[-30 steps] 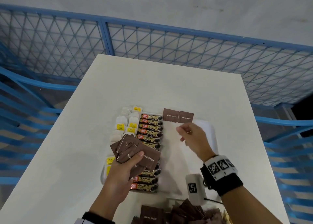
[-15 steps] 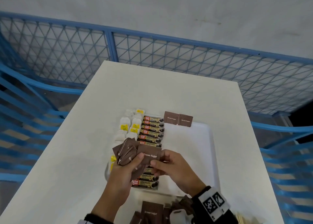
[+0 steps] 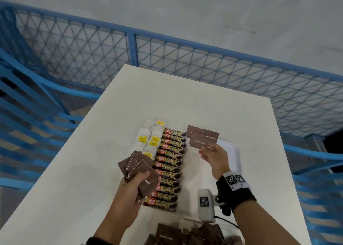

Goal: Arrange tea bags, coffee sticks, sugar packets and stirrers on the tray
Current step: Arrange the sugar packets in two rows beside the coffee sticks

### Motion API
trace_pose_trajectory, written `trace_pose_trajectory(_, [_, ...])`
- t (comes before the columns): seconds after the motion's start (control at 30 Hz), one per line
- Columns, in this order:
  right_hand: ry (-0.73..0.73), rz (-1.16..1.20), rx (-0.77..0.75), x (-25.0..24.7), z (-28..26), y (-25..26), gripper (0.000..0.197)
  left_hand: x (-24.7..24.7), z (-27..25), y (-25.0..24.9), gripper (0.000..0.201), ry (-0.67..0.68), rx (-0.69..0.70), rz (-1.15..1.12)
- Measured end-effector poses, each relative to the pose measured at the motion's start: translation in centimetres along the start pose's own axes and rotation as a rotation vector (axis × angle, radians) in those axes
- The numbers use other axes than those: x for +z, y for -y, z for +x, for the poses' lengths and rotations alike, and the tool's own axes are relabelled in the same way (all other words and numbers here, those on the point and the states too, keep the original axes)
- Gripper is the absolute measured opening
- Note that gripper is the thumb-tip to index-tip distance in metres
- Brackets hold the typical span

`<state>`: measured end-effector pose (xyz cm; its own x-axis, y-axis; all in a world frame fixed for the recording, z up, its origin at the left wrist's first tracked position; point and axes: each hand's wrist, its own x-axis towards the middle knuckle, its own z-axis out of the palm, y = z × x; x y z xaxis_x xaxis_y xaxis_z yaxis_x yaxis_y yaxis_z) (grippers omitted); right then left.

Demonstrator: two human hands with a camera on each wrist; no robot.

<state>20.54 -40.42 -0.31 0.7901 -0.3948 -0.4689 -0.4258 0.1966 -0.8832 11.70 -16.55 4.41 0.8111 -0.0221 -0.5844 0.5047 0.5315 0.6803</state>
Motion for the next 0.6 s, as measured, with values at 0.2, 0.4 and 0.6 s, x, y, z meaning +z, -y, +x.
trace_pose_trajectory(0.2, [-0.148, -0.226, -0.048, 1.2, 3.8, -0.7, 0.023, -0.3, 0.1, 0.4, 0.03, 0.015, 0.021, 0.058])
trace_pose_trajectory(0.4, [-0.216, -0.5, -0.078, 2.2, 5.3, -1.0, 0.017, -0.6, 0.8, 0.9, 0.035, -0.007, 0.024, 0.073])
trace_pose_trajectory(0.6, [-0.252, -0.531, -0.092, 2.4, 5.3, -0.8, 0.02, -0.7, 1.4, 1.1, 0.038, 0.001, 0.035, 0.076])
